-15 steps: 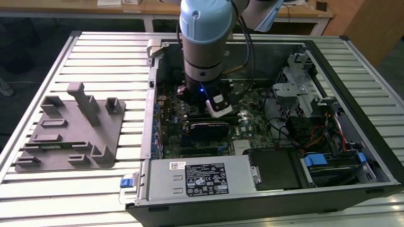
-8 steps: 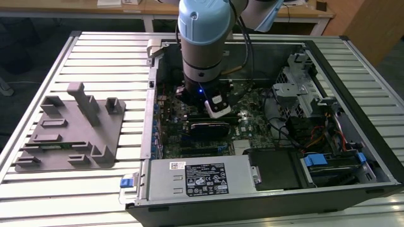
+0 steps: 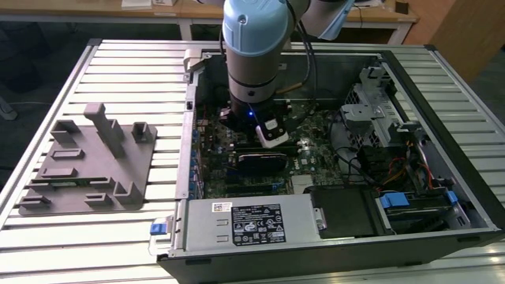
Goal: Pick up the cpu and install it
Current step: 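Install the second cpu locking lever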
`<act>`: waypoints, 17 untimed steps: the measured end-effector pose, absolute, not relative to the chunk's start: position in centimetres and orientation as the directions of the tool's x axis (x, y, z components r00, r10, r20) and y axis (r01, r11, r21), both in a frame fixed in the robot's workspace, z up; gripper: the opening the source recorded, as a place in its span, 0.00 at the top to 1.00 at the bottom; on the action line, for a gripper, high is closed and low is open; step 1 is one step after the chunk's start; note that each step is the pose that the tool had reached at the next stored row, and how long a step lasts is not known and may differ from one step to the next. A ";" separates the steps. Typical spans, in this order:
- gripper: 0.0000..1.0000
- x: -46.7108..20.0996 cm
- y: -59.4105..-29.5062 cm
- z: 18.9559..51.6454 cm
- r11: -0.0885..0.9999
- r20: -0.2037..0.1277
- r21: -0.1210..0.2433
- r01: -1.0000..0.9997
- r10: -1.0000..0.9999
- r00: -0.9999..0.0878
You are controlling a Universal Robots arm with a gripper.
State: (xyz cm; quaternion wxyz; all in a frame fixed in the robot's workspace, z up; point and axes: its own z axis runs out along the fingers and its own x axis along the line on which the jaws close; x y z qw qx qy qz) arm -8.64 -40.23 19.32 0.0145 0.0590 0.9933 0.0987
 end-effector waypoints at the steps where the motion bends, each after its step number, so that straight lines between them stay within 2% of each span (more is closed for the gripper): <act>1: 0.89 -8.7 -40.2 19.3 0.974 -0.017 0.198 0.114 0.120 -0.993; 17: 0.89 -8.8 -40.2 19.7 0.974 -0.017 0.196 0.114 0.120 -0.993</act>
